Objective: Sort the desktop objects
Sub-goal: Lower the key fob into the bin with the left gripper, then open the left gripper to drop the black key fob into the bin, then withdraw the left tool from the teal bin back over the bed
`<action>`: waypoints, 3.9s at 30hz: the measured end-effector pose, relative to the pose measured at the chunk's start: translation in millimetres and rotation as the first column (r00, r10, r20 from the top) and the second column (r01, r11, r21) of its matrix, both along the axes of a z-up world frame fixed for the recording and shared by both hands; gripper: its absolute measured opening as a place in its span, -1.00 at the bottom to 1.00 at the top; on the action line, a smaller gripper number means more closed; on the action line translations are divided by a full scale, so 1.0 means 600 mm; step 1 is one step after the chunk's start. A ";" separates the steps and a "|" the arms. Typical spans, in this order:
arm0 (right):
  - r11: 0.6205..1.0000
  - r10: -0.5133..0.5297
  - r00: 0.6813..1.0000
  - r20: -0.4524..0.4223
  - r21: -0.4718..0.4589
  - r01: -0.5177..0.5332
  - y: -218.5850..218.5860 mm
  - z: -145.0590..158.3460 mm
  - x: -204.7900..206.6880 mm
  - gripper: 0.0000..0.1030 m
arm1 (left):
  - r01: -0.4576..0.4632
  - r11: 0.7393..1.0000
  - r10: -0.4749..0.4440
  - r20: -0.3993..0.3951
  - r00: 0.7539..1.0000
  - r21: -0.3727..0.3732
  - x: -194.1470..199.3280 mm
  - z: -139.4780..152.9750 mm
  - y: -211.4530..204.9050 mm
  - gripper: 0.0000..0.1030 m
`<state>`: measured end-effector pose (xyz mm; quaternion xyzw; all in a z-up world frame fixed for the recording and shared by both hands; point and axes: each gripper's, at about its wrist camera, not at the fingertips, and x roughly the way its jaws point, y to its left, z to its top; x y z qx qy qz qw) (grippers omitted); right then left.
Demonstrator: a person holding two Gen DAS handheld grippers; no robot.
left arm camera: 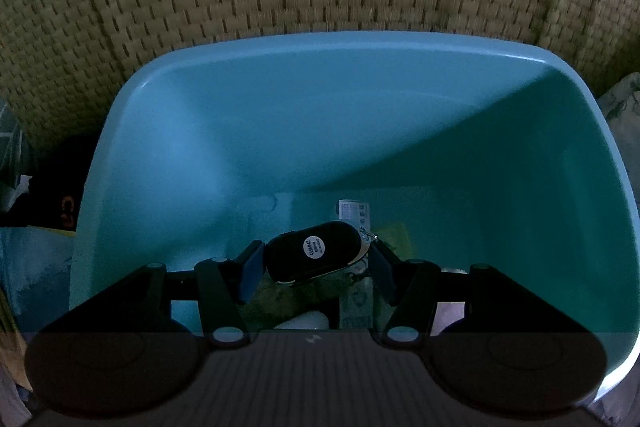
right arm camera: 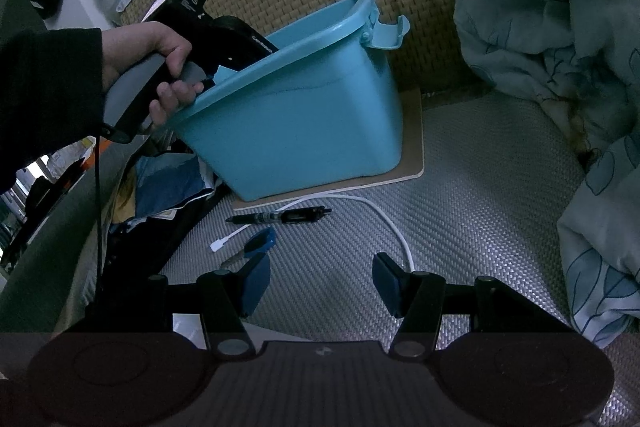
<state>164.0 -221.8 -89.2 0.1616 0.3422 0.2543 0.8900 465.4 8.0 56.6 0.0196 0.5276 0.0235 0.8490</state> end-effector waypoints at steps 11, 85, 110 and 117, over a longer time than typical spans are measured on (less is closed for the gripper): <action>1.000 -0.001 1.000 0.002 0.002 0.001 -0.001 0.000 0.001 0.18 | 0.008 1.000 -0.007 -0.019 1.000 0.022 0.001 -0.002 -0.001 0.17; 0.999 -0.046 0.997 0.062 0.013 0.046 -0.007 0.004 -0.016 0.18 | 0.008 0.988 -0.100 0.599 0.795 0.155 -0.568 0.001 -0.005 0.48; 1.000 -0.029 0.997 0.071 -0.004 0.030 0.014 -0.009 -0.020 0.18 | -0.015 0.994 -0.051 0.603 0.796 0.104 -0.567 -0.090 0.016 0.48; 0.999 -0.025 0.995 0.094 -0.022 0.027 0.020 -0.014 -0.031 0.18 | 0.016 0.994 -0.077 0.603 0.794 0.107 -0.593 -0.056 0.014 0.49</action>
